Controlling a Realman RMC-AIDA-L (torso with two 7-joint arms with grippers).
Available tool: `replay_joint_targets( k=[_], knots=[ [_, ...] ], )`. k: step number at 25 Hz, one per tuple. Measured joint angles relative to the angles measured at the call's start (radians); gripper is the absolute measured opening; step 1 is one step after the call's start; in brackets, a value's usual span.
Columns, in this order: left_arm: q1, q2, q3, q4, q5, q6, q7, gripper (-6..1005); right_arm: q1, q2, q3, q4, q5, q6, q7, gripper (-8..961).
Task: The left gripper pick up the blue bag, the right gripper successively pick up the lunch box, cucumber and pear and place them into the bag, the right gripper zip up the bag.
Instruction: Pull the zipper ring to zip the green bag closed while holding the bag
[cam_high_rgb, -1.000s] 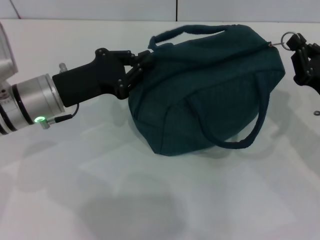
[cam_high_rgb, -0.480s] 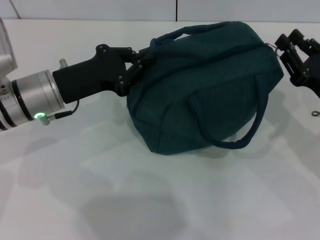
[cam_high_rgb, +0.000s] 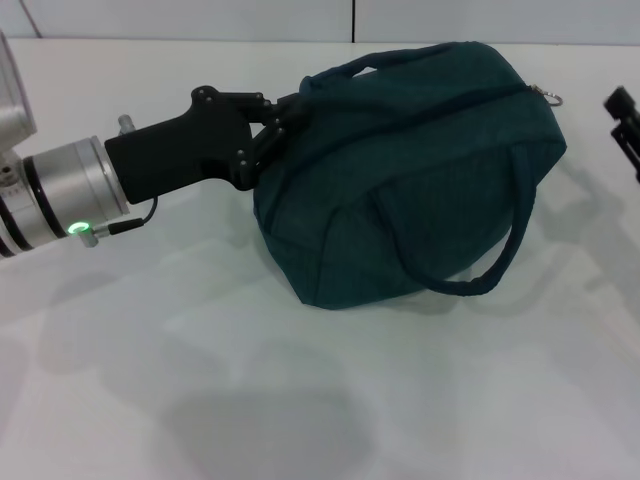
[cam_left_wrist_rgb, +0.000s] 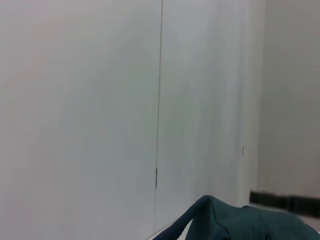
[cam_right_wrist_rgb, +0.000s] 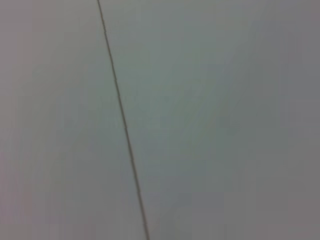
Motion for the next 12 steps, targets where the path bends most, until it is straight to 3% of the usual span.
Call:
replay_joint_targets(
  k=[4, 12],
  knots=[
    [-0.010, -0.002, 0.000, 0.000, 0.001, -0.001, 0.011, 60, 0.035, -0.004, -0.005, 0.071, -0.003, 0.082, -0.008, 538],
    [-0.024, -0.005, 0.000, 0.005, 0.012, -0.001, 0.013, 58, 0.085, 0.003, -0.011, 0.034, -0.087, 0.164, -0.038, 523]
  ],
)
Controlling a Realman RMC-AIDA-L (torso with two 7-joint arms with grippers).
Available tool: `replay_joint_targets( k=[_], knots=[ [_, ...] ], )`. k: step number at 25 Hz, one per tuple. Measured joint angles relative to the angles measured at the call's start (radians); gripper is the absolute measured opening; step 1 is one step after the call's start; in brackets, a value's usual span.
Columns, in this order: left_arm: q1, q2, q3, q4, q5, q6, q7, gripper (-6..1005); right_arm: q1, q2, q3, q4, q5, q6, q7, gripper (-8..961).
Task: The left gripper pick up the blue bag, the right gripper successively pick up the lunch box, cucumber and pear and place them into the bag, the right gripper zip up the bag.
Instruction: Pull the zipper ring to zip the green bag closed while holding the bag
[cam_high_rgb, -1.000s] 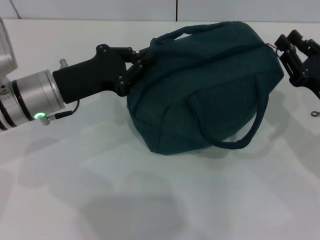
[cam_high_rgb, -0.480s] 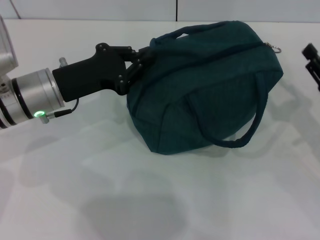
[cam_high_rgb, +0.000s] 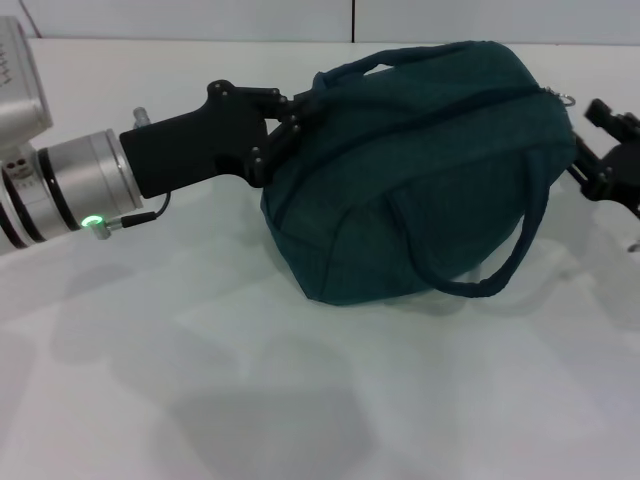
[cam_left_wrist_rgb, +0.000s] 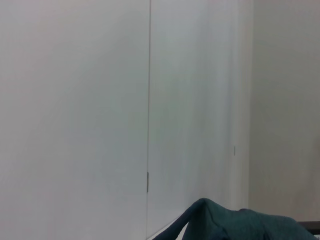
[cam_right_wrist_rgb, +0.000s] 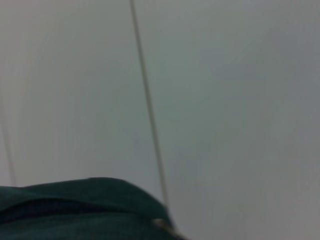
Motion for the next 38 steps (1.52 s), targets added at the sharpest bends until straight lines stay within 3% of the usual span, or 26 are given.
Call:
replay_joint_targets(
  k=[11, 22, 38],
  knots=[
    [-0.001, -0.003, 0.000, 0.002, 0.002, 0.002, 0.000, 57, 0.020, 0.001, 0.001, -0.072, -0.070, 0.008, -0.001, 508],
    [0.005, -0.007, 0.000, 0.002, -0.004, 0.006, -0.005, 56, -0.001, 0.002, 0.002, -0.079, -0.077, -0.004, -0.001, 408],
    [0.002, -0.013, 0.000, 0.002, 0.000, 0.008, -0.010, 58, -0.060, 0.002, 0.051, -0.068, -0.056, -0.065, -0.001, 51]
  ],
)
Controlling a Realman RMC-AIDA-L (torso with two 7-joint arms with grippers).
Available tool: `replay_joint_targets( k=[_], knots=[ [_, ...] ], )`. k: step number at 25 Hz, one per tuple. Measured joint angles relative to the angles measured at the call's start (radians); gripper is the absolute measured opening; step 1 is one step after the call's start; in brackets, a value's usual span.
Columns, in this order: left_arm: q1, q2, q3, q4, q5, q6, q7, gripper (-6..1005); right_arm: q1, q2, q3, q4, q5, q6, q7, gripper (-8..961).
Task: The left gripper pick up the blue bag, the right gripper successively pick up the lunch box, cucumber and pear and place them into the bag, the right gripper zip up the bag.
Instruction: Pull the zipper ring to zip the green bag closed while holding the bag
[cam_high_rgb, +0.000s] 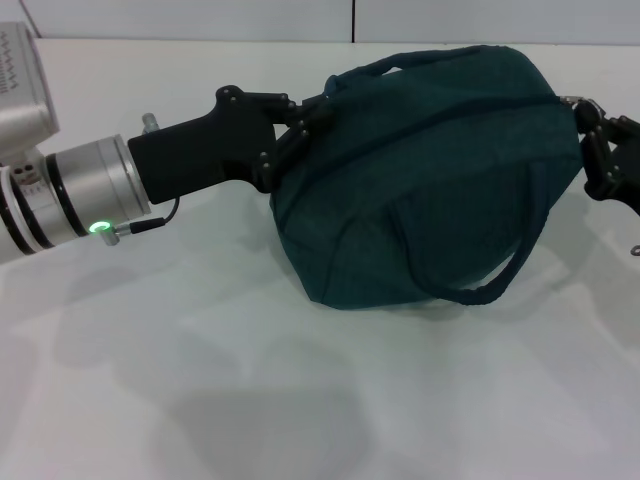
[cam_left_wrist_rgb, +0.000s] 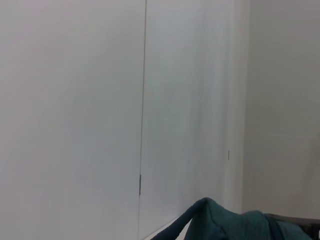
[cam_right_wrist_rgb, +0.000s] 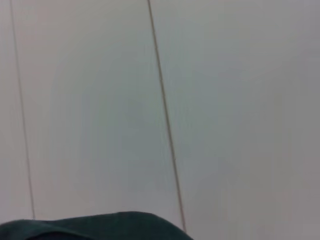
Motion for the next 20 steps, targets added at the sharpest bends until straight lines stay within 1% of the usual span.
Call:
replay_joint_targets(
  k=[3, 7, 15, 20],
  knots=[
    [-0.003, 0.001, 0.000, 0.000, 0.001, 0.000, -0.011, 59, -0.004, 0.001, 0.015, 0.013, 0.006, 0.008, 0.006, 14],
    [-0.005, 0.007, 0.000, 0.000, 0.002, 0.000, -0.023, 60, -0.006, 0.002, 0.023, 0.024, 0.011, 0.029, 0.016, 15],
    [-0.004, 0.011, 0.000, 0.000, 0.002, 0.000, -0.024, 62, -0.009, 0.000, 0.038, 0.027, 0.021, 0.095, 0.028, 18],
    [-0.004, 0.011, 0.000, 0.000, 0.002, 0.000, -0.025, 63, -0.008, -0.002, 0.038, 0.038, 0.019, 0.111, 0.049, 19]
  ],
)
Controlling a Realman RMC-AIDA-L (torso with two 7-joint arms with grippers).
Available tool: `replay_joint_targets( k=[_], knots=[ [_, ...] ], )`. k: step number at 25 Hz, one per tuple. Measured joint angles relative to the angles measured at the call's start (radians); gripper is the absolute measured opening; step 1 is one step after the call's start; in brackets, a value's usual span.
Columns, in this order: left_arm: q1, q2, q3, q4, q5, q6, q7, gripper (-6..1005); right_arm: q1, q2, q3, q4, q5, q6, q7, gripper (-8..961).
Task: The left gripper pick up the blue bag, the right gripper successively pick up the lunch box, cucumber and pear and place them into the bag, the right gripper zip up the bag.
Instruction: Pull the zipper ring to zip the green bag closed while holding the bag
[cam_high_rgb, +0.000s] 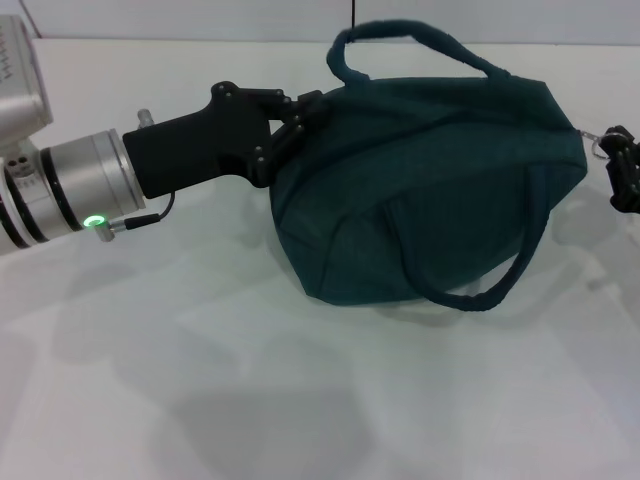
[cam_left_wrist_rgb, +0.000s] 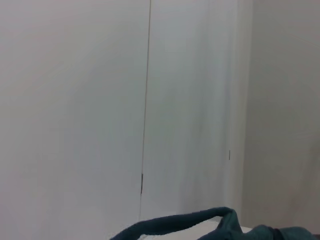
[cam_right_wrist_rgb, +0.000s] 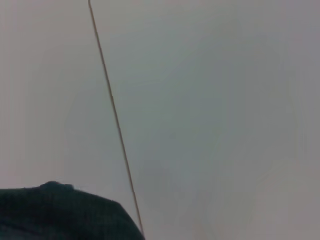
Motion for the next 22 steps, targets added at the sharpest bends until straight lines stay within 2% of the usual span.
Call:
replay_joint_targets(
  k=[6, 13, 22],
  knots=[
    [-0.007, -0.006, 0.000, 0.000, 0.003, 0.000, 0.000, 65, 0.007, -0.001, -0.010, 0.001, -0.019, 0.001, 0.015, 21],
    [-0.022, -0.016, 0.000, 0.002, 0.012, 0.003, 0.000, 67, 0.013, -0.017, -0.007, 0.001, -0.105, -0.032, 0.100, 23],
    [-0.026, -0.018, 0.000, 0.012, 0.013, 0.003, 0.000, 69, -0.039, -0.041, -0.004, 0.003, -0.106, -0.119, 0.117, 339]
  ],
)
